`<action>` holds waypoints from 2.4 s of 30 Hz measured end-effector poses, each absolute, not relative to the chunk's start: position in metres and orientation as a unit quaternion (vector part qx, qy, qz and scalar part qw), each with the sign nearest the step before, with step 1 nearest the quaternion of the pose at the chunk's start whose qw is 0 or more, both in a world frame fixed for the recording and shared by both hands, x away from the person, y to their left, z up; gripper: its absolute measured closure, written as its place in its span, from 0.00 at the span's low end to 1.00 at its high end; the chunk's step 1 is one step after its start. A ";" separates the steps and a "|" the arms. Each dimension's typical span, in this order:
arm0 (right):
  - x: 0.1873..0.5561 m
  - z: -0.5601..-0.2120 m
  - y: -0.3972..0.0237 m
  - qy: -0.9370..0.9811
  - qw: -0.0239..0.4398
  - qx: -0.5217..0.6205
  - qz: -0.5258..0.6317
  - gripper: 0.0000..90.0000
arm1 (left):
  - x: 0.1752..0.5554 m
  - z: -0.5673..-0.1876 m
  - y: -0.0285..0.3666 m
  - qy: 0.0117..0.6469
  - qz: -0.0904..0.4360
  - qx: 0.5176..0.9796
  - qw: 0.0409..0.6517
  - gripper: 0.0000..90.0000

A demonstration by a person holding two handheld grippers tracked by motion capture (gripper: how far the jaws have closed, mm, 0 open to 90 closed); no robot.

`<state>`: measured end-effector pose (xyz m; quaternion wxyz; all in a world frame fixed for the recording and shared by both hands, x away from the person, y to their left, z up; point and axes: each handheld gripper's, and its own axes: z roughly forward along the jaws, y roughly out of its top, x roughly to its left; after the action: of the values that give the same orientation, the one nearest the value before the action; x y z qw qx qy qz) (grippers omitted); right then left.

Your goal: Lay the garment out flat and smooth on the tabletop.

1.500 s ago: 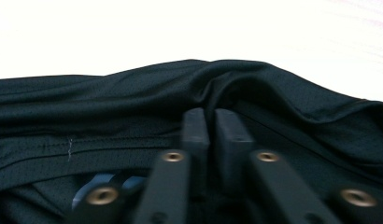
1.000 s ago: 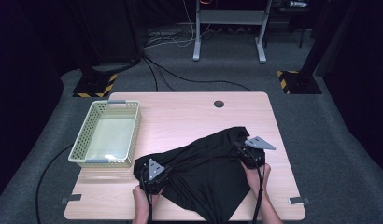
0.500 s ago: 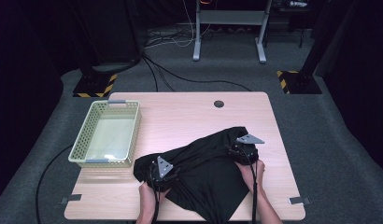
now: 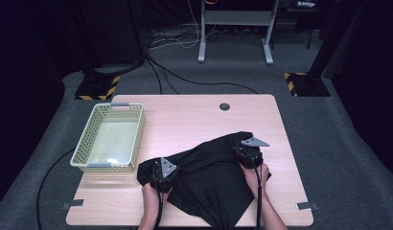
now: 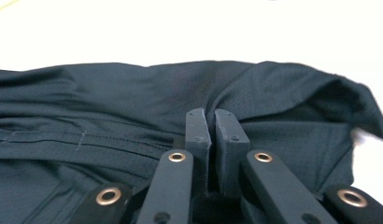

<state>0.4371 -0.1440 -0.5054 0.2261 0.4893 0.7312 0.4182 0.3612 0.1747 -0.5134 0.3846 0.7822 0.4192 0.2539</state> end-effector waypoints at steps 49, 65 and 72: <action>0.509 -0.478 -0.123 0.741 0.234 0.505 0.376 0.71 | 0.481 -0.484 0.200 0.536 0.216 0.736 0.353 0.59; 0.462 -0.488 -0.136 0.751 0.244 0.477 0.386 0.57 | 0.426 -0.498 0.182 0.489 0.235 0.763 0.350 0.40; 0.460 -0.512 -0.137 0.775 0.220 0.492 0.330 0.50 | 0.423 -0.519 0.188 0.502 0.219 0.770 0.327 0.37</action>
<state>0.4604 -0.1371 -0.5121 0.2201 0.4915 0.7752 0.3301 0.4229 0.1884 -0.5190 0.3267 0.7704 0.5019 0.2186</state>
